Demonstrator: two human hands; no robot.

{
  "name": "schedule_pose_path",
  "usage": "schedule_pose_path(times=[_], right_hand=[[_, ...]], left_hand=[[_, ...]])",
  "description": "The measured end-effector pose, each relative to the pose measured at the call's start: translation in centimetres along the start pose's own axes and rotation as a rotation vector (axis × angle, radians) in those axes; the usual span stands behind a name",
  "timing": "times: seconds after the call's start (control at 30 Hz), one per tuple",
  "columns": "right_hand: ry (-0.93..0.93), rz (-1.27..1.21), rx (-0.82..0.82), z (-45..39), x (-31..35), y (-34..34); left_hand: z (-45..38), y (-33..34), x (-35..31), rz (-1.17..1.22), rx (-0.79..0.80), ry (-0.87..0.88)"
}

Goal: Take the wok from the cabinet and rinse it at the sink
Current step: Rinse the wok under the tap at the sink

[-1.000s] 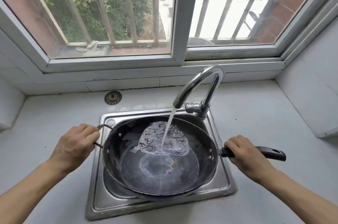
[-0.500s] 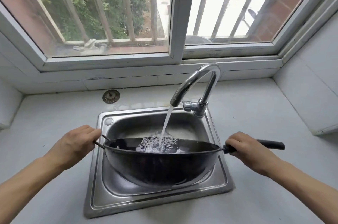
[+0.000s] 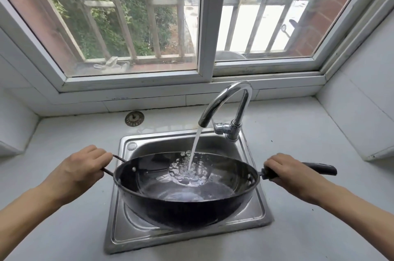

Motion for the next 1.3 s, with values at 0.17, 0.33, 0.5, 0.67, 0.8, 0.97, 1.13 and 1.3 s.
schedule_pose_path(times=[0.17, 0.33, 0.5, 0.67, 0.8, 0.97, 1.13, 1.3], right_hand=[[0.067, -0.024, -0.010, -0.1, 0.1, -0.4], [0.107, -0.054, 0.057, 0.0, -0.9, 1.4], [0.152, -0.088, 0.062, -0.2, -1.4, 2.3], [0.176, -0.088, 0.025, -0.1, -1.1, 2.9], [0.179, -0.070, -0.013, 0.1, -1.3, 3.3], [0.175, -0.037, -0.064, -0.1, -1.7, 3.1], [0.153, -0.006, -0.082, -0.6, -1.5, 3.5], [0.124, 0.038, -0.072, -1.3, -1.1, 3.8]], left_hand=[[0.0, 0.4, -0.1, -0.066, -0.044, 0.003], [-0.7, 1.7, -0.1, -0.099, 0.010, -0.034], [-1.6, 3.5, 0.4, -0.016, 0.131, -0.066], [-1.5, 5.1, 2.2, 0.312, 0.157, -0.331], [-1.1, 5.4, 2.6, 0.433, 0.107, -0.421], [-0.7, 5.2, 1.9, 0.543, 0.114, -0.573], [-1.0, 5.3, 2.8, 0.441, 0.026, -0.706], [-0.7, 5.7, 3.5, 0.382, 0.077, -0.791]])
Point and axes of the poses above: each hand's wrist, its own z-axis away from the middle knuckle, its own y-axis out of the palm, x = y × z, the point moved 7 cm from there along -z, towards the middle knuckle, and after that the axes turned 3 degrees about -x, right-handed, at the moved point
